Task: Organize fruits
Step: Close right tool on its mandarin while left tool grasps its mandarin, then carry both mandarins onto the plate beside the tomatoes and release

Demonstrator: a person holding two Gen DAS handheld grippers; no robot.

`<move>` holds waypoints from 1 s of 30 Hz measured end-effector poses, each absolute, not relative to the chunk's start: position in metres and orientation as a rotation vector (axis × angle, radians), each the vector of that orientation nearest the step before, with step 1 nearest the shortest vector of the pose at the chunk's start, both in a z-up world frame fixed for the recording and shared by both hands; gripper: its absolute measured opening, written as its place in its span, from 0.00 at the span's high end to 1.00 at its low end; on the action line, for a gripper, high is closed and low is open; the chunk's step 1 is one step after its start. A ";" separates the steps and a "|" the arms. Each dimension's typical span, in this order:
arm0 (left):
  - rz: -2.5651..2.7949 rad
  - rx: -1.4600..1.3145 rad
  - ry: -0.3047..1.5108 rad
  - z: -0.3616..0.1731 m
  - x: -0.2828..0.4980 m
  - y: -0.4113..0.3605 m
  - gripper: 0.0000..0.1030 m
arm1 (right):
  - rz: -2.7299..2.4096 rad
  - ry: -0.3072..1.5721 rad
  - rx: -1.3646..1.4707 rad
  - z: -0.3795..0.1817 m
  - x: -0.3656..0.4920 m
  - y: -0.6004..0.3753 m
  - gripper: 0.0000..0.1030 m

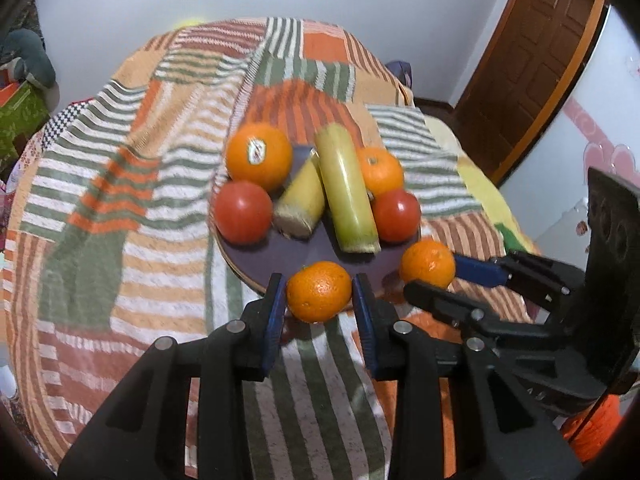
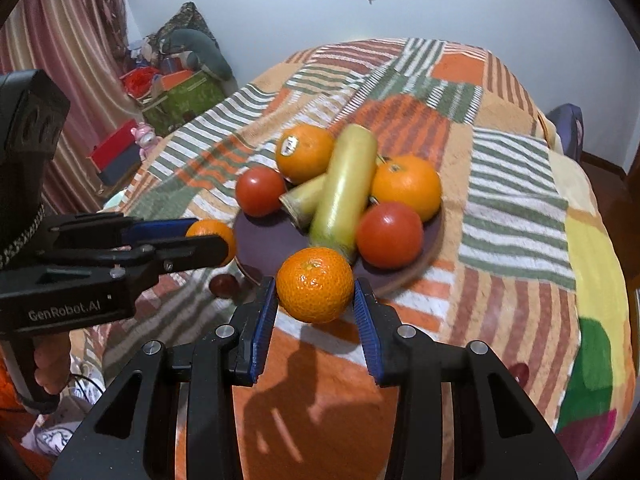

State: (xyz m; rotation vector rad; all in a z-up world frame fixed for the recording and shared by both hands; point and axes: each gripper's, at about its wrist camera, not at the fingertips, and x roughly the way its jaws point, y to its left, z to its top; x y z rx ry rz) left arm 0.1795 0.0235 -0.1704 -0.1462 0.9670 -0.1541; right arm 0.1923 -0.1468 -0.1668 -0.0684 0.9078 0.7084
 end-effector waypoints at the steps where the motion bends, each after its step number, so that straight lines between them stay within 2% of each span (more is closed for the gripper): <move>1: -0.148 -0.145 0.959 -0.168 0.181 0.026 0.67 | 0.716 0.905 -0.070 -0.166 0.193 -0.144 0.65; 15: -0.107 -0.164 0.988 -0.188 0.203 0.050 0.67 | 0.770 0.946 -0.130 -0.184 0.206 -0.104 0.65; 30: -0.130 -0.180 1.040 -0.214 0.224 0.046 0.67 | 0.766 0.985 -0.126 -0.195 0.213 -0.104 0.65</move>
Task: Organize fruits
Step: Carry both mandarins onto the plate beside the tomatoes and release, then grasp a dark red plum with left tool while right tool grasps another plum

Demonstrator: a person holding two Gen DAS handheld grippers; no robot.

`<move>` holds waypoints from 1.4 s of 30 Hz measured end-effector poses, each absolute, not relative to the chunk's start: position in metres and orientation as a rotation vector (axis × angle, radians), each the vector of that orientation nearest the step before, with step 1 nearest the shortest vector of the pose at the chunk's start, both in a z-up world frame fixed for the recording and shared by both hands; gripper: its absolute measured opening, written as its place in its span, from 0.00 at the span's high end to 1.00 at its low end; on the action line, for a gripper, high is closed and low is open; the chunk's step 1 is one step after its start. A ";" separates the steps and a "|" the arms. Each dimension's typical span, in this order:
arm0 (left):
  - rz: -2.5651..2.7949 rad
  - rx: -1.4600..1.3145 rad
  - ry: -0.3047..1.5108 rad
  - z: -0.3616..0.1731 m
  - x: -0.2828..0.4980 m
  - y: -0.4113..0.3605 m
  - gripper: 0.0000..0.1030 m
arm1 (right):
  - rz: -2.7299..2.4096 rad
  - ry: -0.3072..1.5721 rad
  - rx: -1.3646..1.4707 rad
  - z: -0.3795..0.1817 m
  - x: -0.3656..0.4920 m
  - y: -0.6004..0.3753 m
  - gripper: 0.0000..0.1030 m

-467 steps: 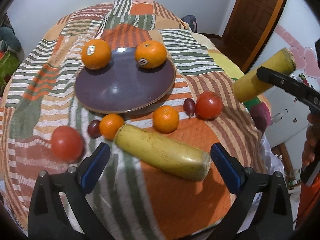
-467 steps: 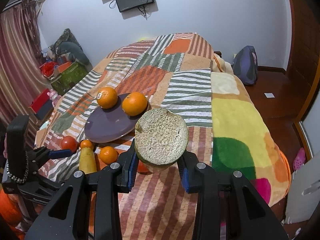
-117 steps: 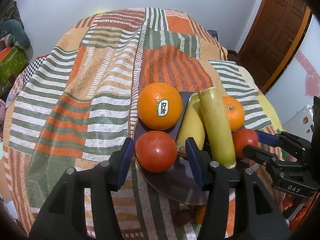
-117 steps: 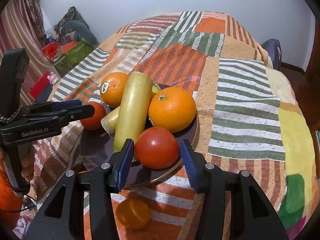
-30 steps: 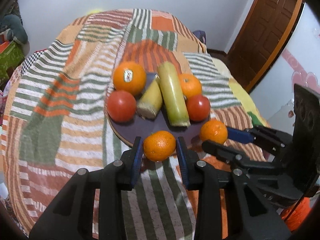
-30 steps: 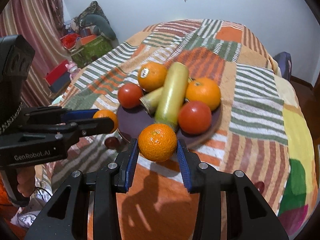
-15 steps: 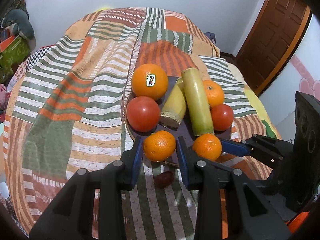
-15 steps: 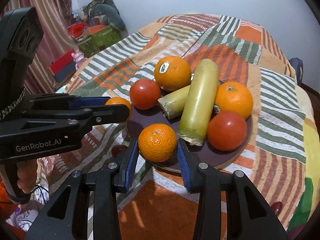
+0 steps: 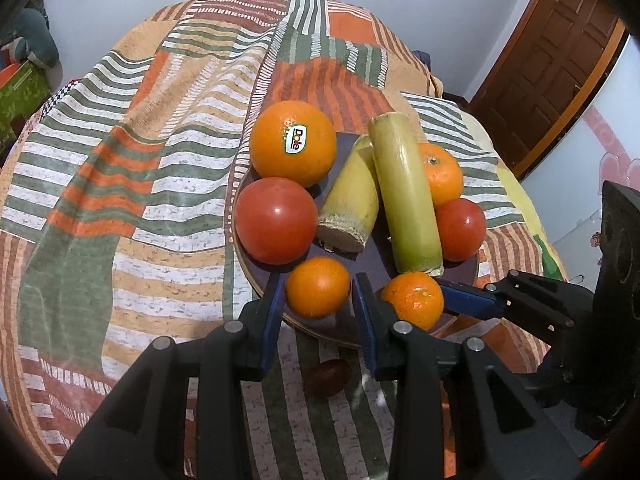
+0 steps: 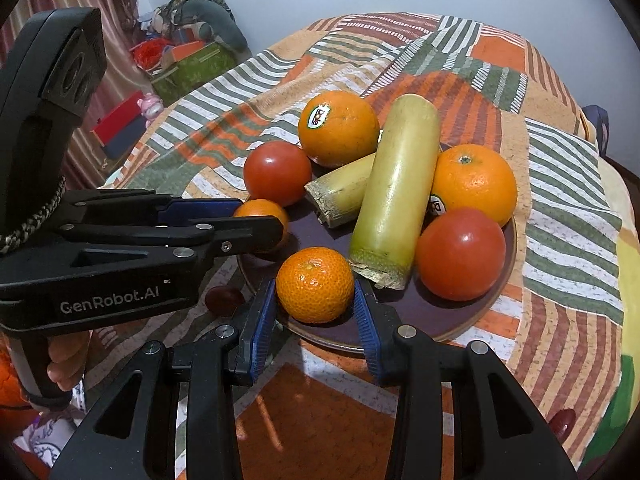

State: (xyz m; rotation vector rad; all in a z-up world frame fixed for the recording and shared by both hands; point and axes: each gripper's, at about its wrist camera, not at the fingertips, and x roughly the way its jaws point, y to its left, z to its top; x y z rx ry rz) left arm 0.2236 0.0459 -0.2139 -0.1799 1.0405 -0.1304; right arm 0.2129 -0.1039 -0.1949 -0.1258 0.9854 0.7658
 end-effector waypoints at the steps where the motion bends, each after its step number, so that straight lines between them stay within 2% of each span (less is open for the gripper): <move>1: -0.134 -0.180 1.042 -0.214 0.224 0.045 0.67 | 0.766 0.986 -0.125 -0.195 0.213 -0.104 0.65; 22: -0.079 -0.169 1.003 -0.184 0.190 0.059 0.65 | 0.672 0.915 -0.097 -0.165 0.204 -0.146 0.61; 42: -0.088 -0.118 1.111 -0.218 0.176 0.035 0.65 | 0.401 0.995 -0.034 -0.185 0.196 -0.248 0.61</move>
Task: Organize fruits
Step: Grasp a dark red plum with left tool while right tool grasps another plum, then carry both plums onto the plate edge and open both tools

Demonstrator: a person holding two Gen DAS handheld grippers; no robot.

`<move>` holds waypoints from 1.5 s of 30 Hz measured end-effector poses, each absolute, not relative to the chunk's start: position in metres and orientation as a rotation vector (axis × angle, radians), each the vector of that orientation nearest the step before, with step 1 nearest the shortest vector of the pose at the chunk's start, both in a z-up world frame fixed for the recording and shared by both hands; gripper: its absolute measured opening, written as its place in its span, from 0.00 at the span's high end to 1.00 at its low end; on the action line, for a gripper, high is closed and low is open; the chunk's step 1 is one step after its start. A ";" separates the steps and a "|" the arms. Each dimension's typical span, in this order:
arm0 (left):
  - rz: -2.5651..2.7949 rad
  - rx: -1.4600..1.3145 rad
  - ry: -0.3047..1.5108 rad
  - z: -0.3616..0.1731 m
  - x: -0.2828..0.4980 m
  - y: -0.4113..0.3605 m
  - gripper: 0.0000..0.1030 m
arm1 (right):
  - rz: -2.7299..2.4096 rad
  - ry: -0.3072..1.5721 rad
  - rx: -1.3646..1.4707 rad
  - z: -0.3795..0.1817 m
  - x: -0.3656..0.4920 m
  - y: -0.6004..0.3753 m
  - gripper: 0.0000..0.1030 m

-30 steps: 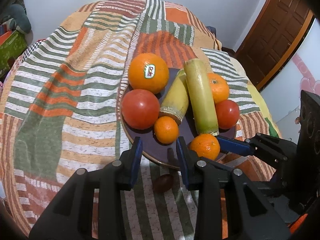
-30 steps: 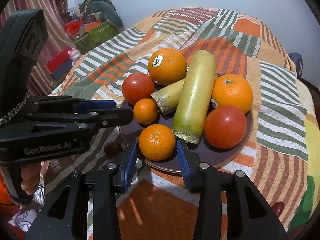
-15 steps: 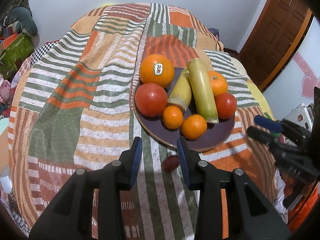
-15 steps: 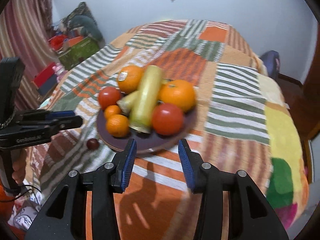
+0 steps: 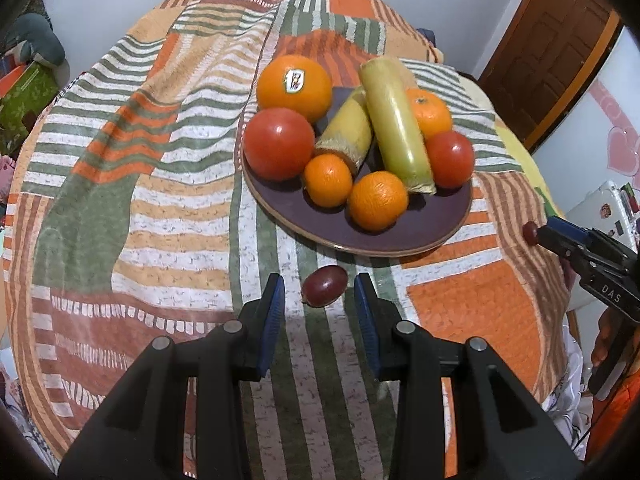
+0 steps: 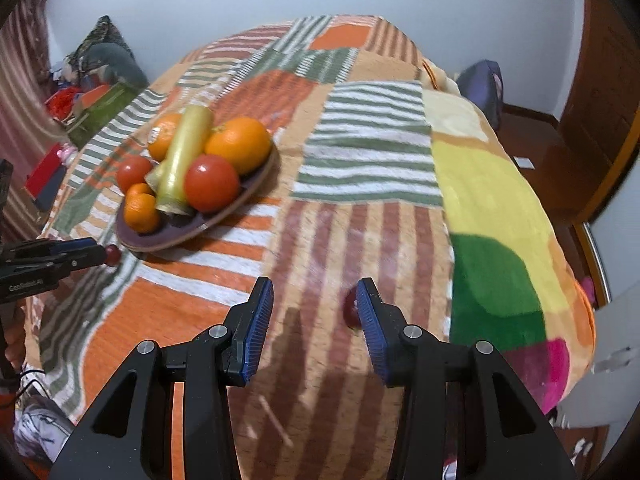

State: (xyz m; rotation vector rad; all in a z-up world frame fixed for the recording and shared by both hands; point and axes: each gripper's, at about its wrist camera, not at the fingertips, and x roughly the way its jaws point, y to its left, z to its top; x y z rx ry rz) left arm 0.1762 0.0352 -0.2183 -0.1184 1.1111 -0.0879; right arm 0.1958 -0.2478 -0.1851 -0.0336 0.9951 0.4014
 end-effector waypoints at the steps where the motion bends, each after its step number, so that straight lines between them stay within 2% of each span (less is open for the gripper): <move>1: -0.086 -0.119 1.116 -0.220 0.177 0.035 0.65 | 0.397 1.001 -0.032 -0.188 0.196 -0.250 0.61; 12: -0.112 -0.113 1.128 -0.229 0.180 0.031 0.64 | 0.368 1.039 -0.017 -0.211 0.202 -0.261 0.62; 17: -0.121 -0.119 1.124 -0.231 0.182 0.030 0.66 | 0.363 1.025 -0.041 -0.210 0.202 -0.261 0.79; 20: -0.116 -0.130 1.121 -0.232 0.184 0.033 0.71 | 0.364 1.021 -0.039 -0.209 0.202 -0.262 0.83; 23: -0.110 -0.131 1.120 -0.232 0.184 0.036 0.76 | 0.372 1.014 -0.033 -0.207 0.203 -0.261 0.83; 45: -0.120 -0.120 0.986 -0.183 0.190 0.038 0.77 | 0.564 0.851 -0.049 -0.155 0.209 -0.200 0.83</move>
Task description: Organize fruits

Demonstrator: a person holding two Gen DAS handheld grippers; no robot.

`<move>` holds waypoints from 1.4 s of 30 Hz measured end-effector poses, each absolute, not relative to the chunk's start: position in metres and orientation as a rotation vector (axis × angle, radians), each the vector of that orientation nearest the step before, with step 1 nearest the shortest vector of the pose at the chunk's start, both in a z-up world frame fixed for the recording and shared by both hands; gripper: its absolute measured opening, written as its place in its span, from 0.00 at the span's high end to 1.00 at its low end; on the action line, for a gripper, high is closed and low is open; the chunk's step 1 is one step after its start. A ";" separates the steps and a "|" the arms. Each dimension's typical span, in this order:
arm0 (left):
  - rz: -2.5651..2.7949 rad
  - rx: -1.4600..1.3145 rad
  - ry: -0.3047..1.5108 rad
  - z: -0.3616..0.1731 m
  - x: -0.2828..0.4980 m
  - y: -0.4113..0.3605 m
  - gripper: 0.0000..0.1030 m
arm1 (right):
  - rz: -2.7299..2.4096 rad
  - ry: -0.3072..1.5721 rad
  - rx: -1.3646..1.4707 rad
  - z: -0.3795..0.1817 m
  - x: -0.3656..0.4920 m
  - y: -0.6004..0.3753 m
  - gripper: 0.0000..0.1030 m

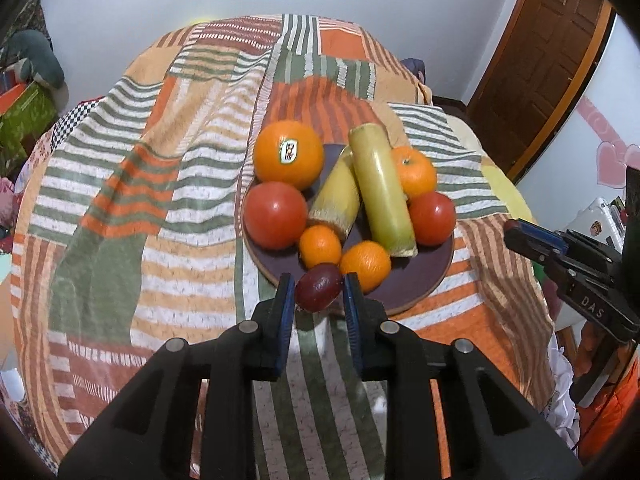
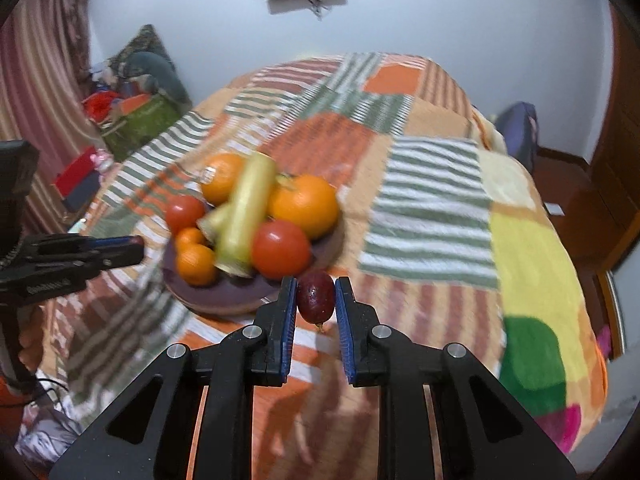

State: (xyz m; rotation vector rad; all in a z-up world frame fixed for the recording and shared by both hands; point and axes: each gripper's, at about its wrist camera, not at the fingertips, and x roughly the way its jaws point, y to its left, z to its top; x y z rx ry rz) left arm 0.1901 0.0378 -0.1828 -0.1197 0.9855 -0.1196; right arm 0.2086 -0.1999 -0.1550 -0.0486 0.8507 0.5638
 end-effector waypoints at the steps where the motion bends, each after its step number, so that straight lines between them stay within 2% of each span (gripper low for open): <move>1: -0.121 -0.119 0.984 -0.183 0.191 0.037 0.77 | 0.577 0.846 -0.050 -0.154 0.209 -0.196 0.83; 13: -0.126 -0.135 1.026 -0.203 0.202 0.040 0.77 | 0.714 0.905 -0.096 -0.177 0.212 -0.140 0.83; 24: -0.133 -0.130 1.055 -0.215 0.208 0.036 0.77 | 0.725 0.965 -0.095 -0.192 0.217 -0.133 0.83; 29: -0.126 -0.121 1.066 -0.214 0.207 0.035 0.67 | 0.725 0.979 -0.089 -0.192 0.216 -0.132 0.82; 35: -0.105 -0.123 1.051 -0.204 0.201 0.038 0.67 | 0.721 0.981 -0.083 -0.186 0.214 -0.136 0.79; 42: -0.069 -0.111 0.947 -0.165 0.184 0.041 0.67 | 0.691 0.888 -0.049 -0.153 0.206 -0.155 0.79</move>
